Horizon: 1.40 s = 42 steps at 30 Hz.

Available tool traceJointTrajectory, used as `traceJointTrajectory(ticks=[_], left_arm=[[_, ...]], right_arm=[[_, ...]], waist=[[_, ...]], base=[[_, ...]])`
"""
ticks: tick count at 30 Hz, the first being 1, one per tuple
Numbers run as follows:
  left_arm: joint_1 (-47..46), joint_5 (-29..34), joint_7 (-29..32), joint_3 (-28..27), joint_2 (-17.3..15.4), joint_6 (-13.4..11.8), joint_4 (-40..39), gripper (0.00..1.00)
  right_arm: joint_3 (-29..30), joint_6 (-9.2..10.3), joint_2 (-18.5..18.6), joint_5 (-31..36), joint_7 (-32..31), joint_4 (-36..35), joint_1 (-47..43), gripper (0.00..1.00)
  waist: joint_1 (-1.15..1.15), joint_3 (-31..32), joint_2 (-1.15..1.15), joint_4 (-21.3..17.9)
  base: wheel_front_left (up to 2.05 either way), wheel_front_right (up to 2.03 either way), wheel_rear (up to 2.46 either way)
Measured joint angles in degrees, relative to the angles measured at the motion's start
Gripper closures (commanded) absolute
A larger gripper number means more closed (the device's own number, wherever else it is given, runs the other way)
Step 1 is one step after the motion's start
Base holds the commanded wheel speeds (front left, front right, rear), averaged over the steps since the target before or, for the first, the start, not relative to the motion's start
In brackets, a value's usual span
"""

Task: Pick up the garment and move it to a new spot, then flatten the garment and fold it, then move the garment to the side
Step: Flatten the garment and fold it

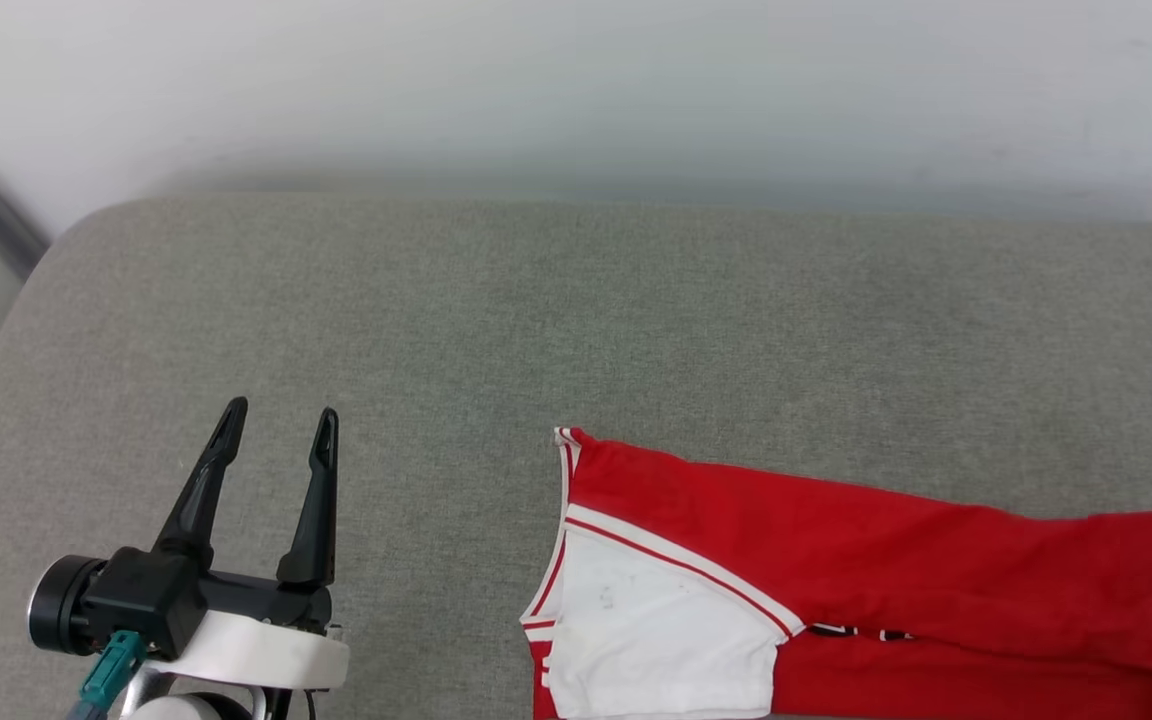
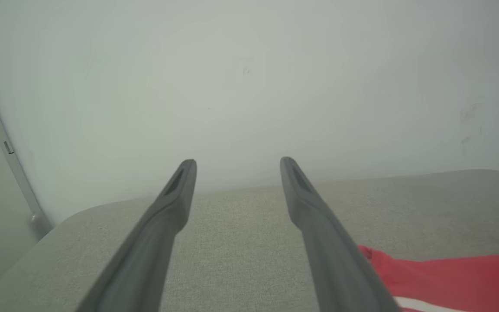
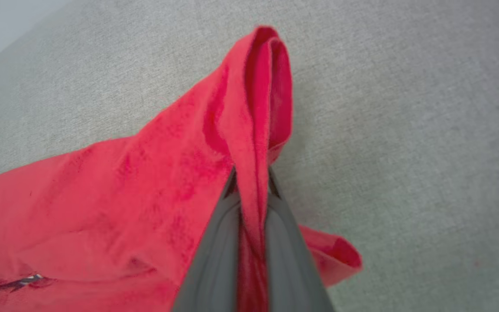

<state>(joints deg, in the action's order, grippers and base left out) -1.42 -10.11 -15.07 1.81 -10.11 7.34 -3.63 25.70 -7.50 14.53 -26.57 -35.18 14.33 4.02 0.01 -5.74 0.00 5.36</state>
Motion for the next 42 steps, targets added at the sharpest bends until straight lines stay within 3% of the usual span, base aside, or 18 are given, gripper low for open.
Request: traceJointTrajectory(ticks=[14,22,31,42], left_arm=[[1.2,0.4,0.0,1.4,-0.5,0.1,0.1,0.0],[1.2,0.2,0.0,2.0,-0.5,0.1,0.1,0.0],[1.2,0.1,0.0,2.9,-0.4,0.1,0.5,0.0],[0.8,-0.2,0.0,3.1,-0.1,0.1,0.2,0.0]], right_arm=[[-15.7,0.01,-9.9,-6.2,-8.3,-16.0,-5.3,1.0],[-24.3,0.01,-11.4,-12.8,-9.3,-18.0,-4.9,1.0],[-33.5,0.01,-11.6,-23.6,-1.5,-9.5,0.8,1.0],[-40.9,0.01,-11.6,-23.8,5.1,5.9,10.9,1.0]], waist=[[0.0,3.3,0.0,-0.8],[0.0,2.9,0.0,1.4],[0.0,3.0,0.0,4.4],[0.0,2.4,0.0,7.1]], base=[[0.0,0.0,0.0],[0.0,0.0,0.0],[0.0,0.0,0.0],[0.0,0.0,0.0]])
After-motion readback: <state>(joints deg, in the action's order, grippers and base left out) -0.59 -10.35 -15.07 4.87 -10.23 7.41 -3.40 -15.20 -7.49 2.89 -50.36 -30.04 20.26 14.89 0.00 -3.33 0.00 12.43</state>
